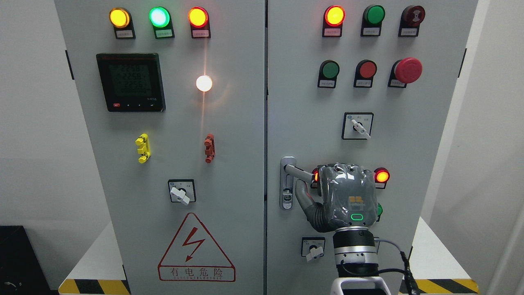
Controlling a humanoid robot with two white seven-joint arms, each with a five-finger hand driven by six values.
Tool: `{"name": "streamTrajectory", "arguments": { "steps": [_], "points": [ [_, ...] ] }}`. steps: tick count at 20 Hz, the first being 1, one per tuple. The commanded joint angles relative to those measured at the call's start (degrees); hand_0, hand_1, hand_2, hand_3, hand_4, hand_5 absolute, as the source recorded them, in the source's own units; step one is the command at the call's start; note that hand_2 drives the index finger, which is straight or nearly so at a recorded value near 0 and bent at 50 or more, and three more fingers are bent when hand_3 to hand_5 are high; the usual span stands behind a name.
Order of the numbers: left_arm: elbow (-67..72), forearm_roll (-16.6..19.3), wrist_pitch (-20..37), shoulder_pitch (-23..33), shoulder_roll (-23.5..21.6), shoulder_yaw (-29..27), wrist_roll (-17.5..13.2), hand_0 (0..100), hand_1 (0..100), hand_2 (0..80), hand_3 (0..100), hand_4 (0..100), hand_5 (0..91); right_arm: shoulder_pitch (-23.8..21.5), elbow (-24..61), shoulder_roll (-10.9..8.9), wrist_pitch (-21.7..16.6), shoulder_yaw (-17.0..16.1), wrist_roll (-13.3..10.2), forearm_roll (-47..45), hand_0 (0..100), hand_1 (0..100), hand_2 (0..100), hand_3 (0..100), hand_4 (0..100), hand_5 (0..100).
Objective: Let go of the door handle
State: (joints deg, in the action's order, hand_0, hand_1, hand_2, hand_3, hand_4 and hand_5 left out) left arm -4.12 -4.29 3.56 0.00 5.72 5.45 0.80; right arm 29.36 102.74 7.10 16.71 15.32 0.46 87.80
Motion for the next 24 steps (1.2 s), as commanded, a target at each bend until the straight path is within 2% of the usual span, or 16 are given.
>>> {"name": "streamTrajectory", "arguments": {
  "steps": [1, 24],
  "points": [
    [0.0, 0.1, 0.0, 1.0, 0.0, 0.0, 0.0, 12, 56, 0.0, 0, 0, 0.0, 0.1, 0.2, -0.06, 0.0, -0.3, 0.2, 0.0, 47, 42, 91, 100, 100, 100],
    [0.0, 0.0, 0.0, 1.0, 0.0, 0.0, 0.0, 12, 56, 0.0, 0, 0, 0.0, 0.2, 0.5, -0.06, 0.0, -0.6, 0.2, 0.0, 47, 40, 91, 100, 100, 100]
  ]
}}
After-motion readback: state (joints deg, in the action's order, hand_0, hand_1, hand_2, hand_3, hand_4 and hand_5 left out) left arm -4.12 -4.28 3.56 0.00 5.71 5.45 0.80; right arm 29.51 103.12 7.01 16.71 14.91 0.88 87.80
